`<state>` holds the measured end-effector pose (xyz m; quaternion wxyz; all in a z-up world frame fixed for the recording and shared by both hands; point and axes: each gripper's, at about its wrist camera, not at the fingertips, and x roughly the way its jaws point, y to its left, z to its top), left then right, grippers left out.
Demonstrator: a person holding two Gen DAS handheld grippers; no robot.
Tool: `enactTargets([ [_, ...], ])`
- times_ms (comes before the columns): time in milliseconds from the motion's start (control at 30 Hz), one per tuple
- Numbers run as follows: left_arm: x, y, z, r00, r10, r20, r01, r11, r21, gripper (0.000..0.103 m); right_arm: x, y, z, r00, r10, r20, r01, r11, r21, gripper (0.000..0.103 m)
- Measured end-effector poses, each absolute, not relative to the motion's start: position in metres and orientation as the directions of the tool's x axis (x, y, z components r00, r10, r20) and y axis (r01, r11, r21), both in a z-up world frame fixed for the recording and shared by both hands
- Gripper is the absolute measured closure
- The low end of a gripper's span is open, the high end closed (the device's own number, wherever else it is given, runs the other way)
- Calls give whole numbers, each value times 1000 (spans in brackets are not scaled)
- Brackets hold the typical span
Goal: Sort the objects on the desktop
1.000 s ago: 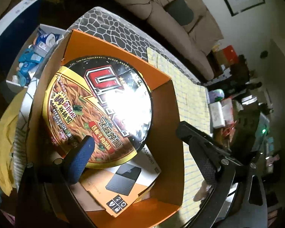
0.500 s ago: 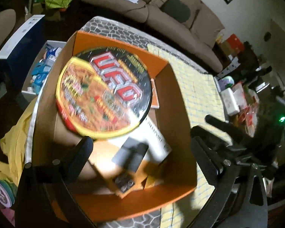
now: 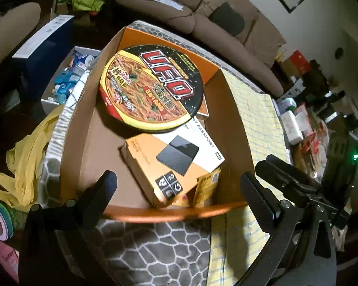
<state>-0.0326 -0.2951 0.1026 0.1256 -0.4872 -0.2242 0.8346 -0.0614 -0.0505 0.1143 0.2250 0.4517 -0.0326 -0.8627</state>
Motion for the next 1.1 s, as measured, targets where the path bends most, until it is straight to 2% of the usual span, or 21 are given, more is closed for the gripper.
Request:
enactTargets([
  [200,-14,-285,109,-530,374,-761,-30,-905,-424,0,-41,-42,106,-499,-400,-768,332,-908,256,1],
  [333,4,-280,115,-566,386,-728,-67,-902,-427,0,-26,-30,102,-516,-383,-766,308,-918,251,1],
  [700,45,-242,113,-627,319,-711,-124,-941,-313,0,8,26,94,-581,-267,-769,182,-963,196,1],
  [1100,50,-186,71,-567,250,-785,-138,-968,-209,0,19,81,65,-584,-148,-798,62,-988,138,1],
])
